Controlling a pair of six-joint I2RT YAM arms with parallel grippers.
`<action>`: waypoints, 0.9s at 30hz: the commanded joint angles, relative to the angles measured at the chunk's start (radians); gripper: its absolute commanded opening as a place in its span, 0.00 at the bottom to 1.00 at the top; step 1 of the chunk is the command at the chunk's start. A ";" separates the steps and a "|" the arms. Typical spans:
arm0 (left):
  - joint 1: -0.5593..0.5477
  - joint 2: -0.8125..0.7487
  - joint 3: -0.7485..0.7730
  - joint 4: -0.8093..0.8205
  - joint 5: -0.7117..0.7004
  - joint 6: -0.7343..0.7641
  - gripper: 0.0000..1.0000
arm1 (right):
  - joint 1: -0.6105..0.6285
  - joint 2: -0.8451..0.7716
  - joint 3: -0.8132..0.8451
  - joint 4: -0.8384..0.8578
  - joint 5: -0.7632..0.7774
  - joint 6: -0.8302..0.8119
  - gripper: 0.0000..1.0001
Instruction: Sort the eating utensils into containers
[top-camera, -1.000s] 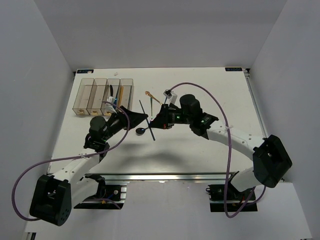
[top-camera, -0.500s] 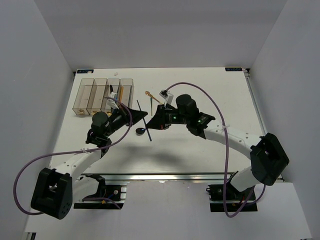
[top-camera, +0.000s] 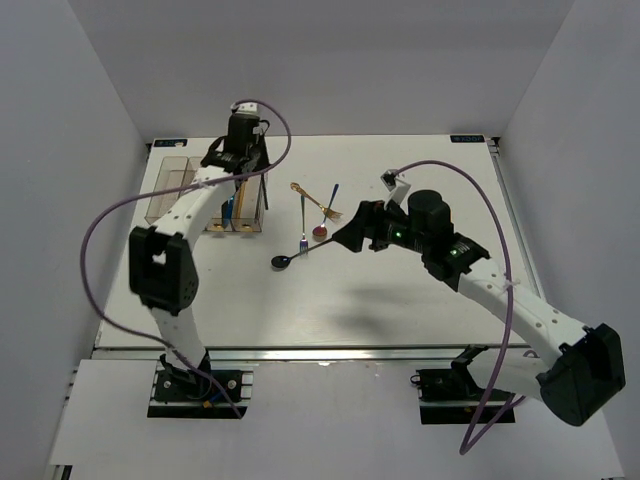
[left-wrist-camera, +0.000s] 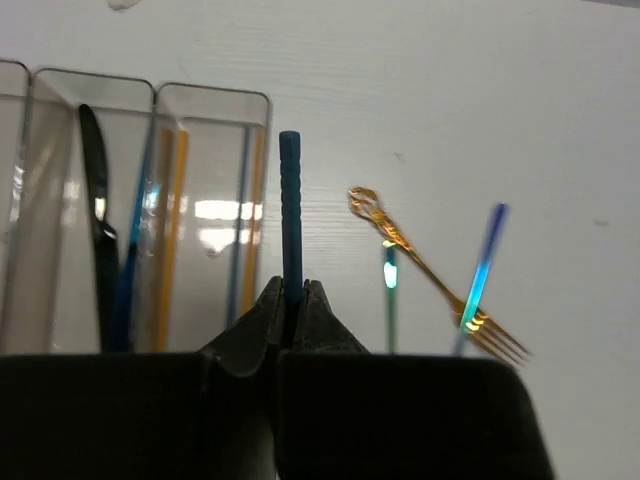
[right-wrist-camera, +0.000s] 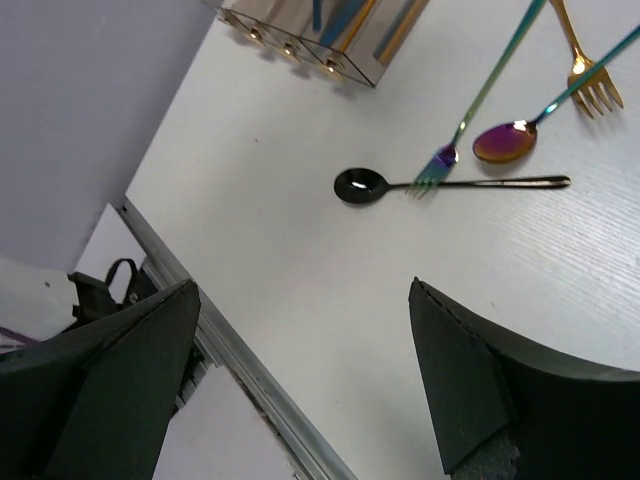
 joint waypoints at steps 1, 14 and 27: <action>0.011 0.171 0.227 -0.269 -0.182 0.257 0.00 | -0.003 -0.050 -0.027 -0.076 0.027 -0.077 0.89; 0.077 0.440 0.433 -0.211 -0.161 0.337 0.11 | -0.012 -0.093 -0.061 -0.128 0.057 -0.160 0.89; 0.077 0.179 0.278 -0.148 -0.115 0.275 0.97 | -0.014 -0.004 -0.012 -0.157 0.152 -0.147 0.89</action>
